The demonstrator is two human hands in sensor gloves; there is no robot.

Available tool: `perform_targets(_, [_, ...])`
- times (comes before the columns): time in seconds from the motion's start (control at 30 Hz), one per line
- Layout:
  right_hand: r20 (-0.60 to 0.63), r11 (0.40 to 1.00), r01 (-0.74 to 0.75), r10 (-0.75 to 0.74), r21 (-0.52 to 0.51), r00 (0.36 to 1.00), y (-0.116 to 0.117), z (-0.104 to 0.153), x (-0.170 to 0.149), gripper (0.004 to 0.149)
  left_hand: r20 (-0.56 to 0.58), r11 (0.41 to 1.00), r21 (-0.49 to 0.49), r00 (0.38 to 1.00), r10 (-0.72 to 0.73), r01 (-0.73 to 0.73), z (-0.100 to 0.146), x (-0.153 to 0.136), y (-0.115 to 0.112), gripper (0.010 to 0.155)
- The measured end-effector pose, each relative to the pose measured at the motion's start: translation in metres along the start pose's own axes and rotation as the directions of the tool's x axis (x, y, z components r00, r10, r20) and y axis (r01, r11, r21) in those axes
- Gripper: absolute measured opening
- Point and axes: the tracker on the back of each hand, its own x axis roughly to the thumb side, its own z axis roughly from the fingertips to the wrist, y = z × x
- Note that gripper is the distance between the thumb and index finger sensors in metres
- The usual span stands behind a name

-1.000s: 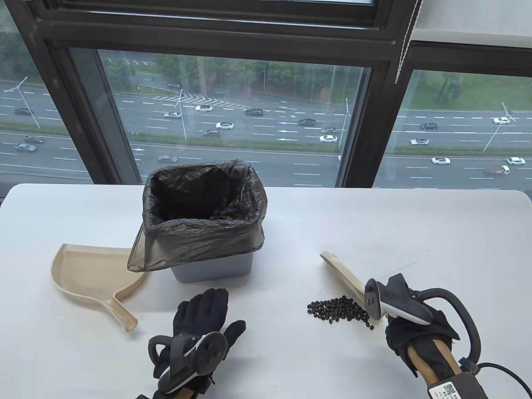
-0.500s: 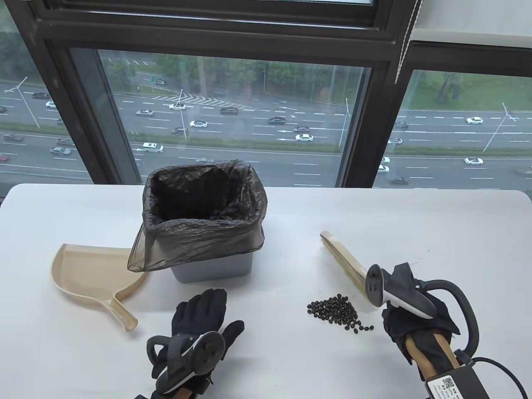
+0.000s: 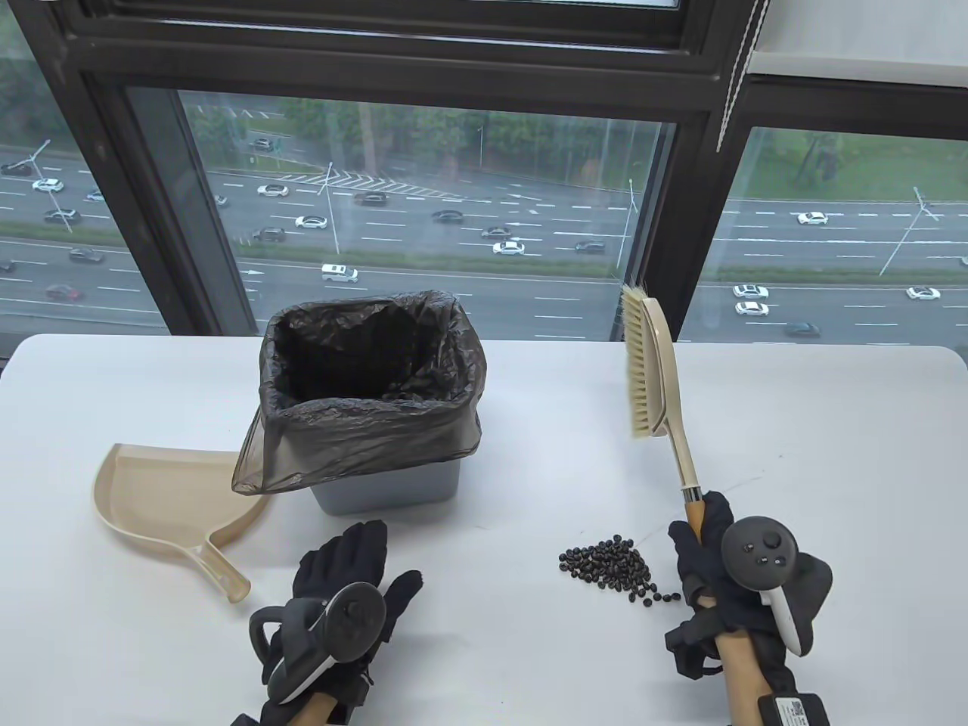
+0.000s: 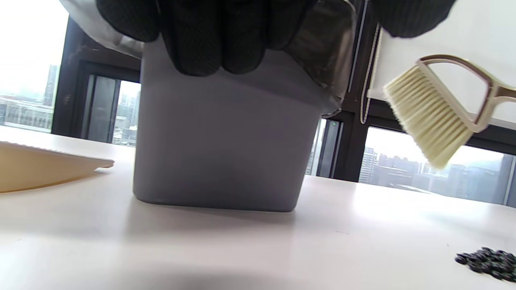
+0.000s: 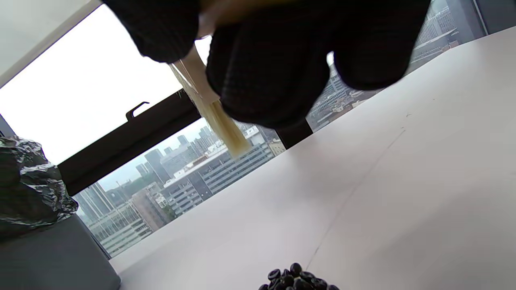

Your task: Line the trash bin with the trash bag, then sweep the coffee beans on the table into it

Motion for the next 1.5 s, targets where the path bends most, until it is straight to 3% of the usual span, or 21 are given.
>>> perform_targets(0.13, [0.031, 0.999, -0.024, 0.025, -0.024, 0.999, -0.012, 0.012, -0.007, 0.066, -0.094, 0.999, 0.048, 0.995, 0.015, -0.011, -0.003, -0.021, 0.009, 0.079])
perform_targets(0.3, [0.018, 0.996, 0.091, -0.09, -0.025, 0.996, -0.019, 0.018, -0.013, 0.066, -0.267, 0.993, 0.12, 0.963, 0.027, 0.005, -0.004, -0.061, 0.025, 0.087])
perform_targets(0.4, [0.013, 0.995, 0.096, -0.096, -0.026, 0.995, -0.019, 0.018, -0.016, 0.065, -0.42, 0.994, 0.106, 0.906, 0.052, -0.008, -0.007, -0.099, 0.022, 0.09])
perform_targets(0.6, [-0.014, 0.994, 0.108, -0.108, 0.004, 0.994, -0.014, 0.016, -0.021, 0.066, -0.646, 0.989, -0.038, 0.759, 0.082, -0.139, -0.013, -0.16, -0.009, 0.096])
perform_targets(0.83, [-0.024, 0.993, 0.117, -0.116, 0.02, 0.993, -0.013, 0.015, -0.022, 0.066, -0.732, 0.949, -0.079, 0.664, 0.153, -0.306, -0.018, -0.181, -0.037, 0.109])
perform_targets(1.07, [-0.025, 0.99, 0.141, -0.141, 0.024, 0.99, -0.013, 0.015, -0.023, 0.065, -0.78, 0.88, 0.101, 0.512, 0.36, -0.465, -0.01, -0.199, -0.042, 0.092])
perform_targets(1.2, [-0.021, 0.991, 0.132, -0.132, 0.031, 0.991, -0.011, 0.016, -0.022, 0.065, -0.78, 0.872, 0.194, 0.469, 0.415, -0.449, -0.004, -0.203, -0.04, 0.082])
perform_targets(1.3, [-0.017, 0.991, 0.131, -0.13, 0.031, 0.991, -0.011, 0.016, -0.022, 0.066, -0.761, 0.886, 0.218, 0.497, 0.417, -0.41, -0.004, -0.2, -0.028, 0.08])
perform_targets(1.5, [-0.016, 0.989, 0.143, -0.142, 0.038, 0.99, -0.012, 0.015, -0.023, 0.065, -0.662, 0.951, 0.275, 0.69, 0.294, -0.141, -0.004, -0.173, 0.024, 0.081])
